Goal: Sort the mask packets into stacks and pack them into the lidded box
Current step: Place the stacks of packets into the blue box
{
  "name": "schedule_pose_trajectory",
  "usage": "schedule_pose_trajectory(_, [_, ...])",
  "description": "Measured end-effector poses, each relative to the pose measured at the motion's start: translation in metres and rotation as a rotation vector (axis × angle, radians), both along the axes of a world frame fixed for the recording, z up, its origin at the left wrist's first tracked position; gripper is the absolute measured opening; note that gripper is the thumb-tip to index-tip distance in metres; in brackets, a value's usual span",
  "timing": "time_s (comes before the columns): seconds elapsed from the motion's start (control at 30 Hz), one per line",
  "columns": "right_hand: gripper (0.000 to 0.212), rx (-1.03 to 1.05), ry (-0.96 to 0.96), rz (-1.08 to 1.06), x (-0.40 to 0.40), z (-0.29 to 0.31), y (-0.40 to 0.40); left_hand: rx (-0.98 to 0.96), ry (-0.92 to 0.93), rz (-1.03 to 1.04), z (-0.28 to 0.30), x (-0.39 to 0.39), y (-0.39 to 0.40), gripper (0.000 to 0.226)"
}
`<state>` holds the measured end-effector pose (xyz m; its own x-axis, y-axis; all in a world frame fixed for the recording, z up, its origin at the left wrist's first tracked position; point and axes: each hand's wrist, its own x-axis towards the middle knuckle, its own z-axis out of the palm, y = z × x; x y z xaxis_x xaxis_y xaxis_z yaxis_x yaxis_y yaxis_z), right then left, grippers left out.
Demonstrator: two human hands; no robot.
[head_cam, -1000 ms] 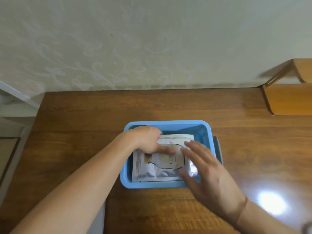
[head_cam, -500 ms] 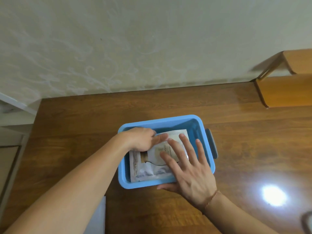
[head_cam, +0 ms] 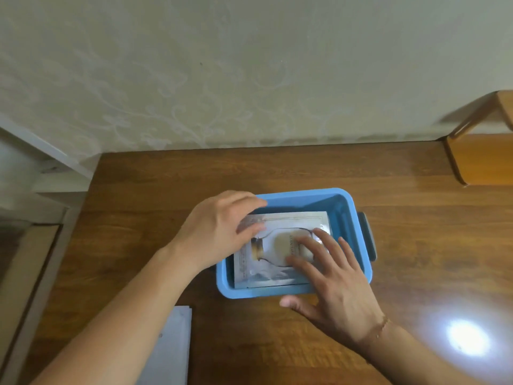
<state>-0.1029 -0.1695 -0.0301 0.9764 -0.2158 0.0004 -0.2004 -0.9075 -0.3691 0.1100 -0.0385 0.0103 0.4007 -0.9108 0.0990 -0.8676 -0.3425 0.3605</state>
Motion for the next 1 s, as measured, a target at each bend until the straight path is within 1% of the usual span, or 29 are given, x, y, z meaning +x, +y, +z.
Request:
schedule_pose_trajectory(0.07, [0.066,0.24,-0.068,-0.213,0.006,0.004,-0.001,-0.196,0.169,0.334,-0.006,-0.012,0.019,0.052])
schedule_pose_trajectory(0.1, [0.07,0.395,-0.056,-0.345,0.012,0.008,-0.003,-0.227,0.305,0.513,-0.01,-0.021,0.027,0.061])
schedule_pose_trajectory(0.13, [0.074,0.556,-0.029,-0.449,0.019,0.012,-0.005,-0.192,0.505,0.659,-0.014,-0.033,0.031,0.073])
schedule_pose_trajectory(0.17, [0.074,0.676,0.001,-0.526,0.026,0.016,-0.009,-0.126,0.712,0.754,-0.019,-0.045,0.033,0.083])
schedule_pose_trajectory(0.2, [0.065,0.755,0.031,-0.583,0.033,0.017,-0.012,-0.077,0.85,0.797,-0.023,-0.055,0.034,0.089])
schedule_pose_trajectory(0.23, [0.053,0.803,0.074,-0.637,0.04,0.018,-0.016,-0.075,0.91,0.814,-0.027,-0.061,0.035,0.09])
schedule_pose_trajectory(0.27, [0.044,0.859,0.109,-0.693,0.045,0.016,-0.021,-0.114,0.927,0.835,-0.028,-0.064,0.034,0.091])
schedule_pose_trajectory(0.3, [0.042,0.933,0.151,-0.757,0.051,0.013,-0.025,-0.171,0.93,0.862,-0.028,-0.062,0.033,0.092])
schedule_pose_trajectory(0.33, [0.042,1.027,0.179,-0.814,0.055,0.01,-0.029,-0.201,0.92,0.884,-0.027,-0.06,0.031,0.093])
schedule_pose_trajectory(0.37, [0.041,1.114,0.209,-0.86,0.058,0.008,-0.032,-0.191,0.9,0.894,-0.027,-0.058,0.029,0.094])
schedule_pose_trajectory(0.47, [0.026,1.274,0.274,-0.922,0.063,0.012,-0.039,-0.13,0.843,0.938,-0.03,-0.058,0.023,0.093])
schedule_pose_trajectory(0.53, [0.024,1.301,0.285,-0.899,0.063,0.013,-0.042,-0.155,0.828,0.974,-0.035,-0.059,0.021,0.086])
schedule_pose_trajectory(0.6, [0.026,1.296,0.34,-0.857,0.066,0.012,-0.04,-0.173,0.829,0.99,-0.039,-0.059,0.019,0.08])
schedule_pose_trajectory(0.73, [0.032,1.264,0.397,-0.825,0.068,0.006,-0.037,-0.131,0.789,0.954,-0.041,-0.056,0.02,0.081])
schedule_pose_trajectory(0.77, [0.034,1.278,0.403,-0.817,0.067,0.005,-0.04,-0.11,0.763,0.935,-0.04,-0.056,0.02,0.083])
schedule_pose_trajectory(0.8, [0.036,1.295,0.396,-0.803,0.067,0.004,-0.042,-0.09,0.698,0.904,-0.038,-0.058,0.02,0.085])
schedule_pose_trajectory(0.83, [0.039,1.296,0.377,-0.792,0.066,0.005,-0.044,-0.077,0.573,0.85,-0.036,-0.06,0.021,0.084])
schedule_pose_trajectory(0.87, [0.046,1.254,0.349,-0.78,0.066,0.005,-0.046,-0.076,0.398,0.768,-0.034,-0.061,0.02,0.082])
schedule_pose_trajectory(0.9, [0.053,1.155,0.336,-0.752,0.064,0.007,-0.045,-0.084,0.213,0.649,-0.031,-0.062,0.018,0.078])
schedule_pose_trajectory(0.93, [0.055,1.015,0.318,-0.695,0.061,0.011,-0.041,-0.102,0.066,0.497,-0.03,-0.061,0.015,0.072])
schedule_pose_trajectory(0.97, [0.057,0.847,0.266,-0.607,0.057,0.014,-0.037,-0.109,-0.02,0.326,-0.029,-0.059,0.012,0.063])
schedule_pose_trajectory(1.0, [0.065,0.639,0.192,-0.487,0.051,0.017,-0.033,-0.087,-0.06,0.169,-0.029,-0.058,0.009,0.056])
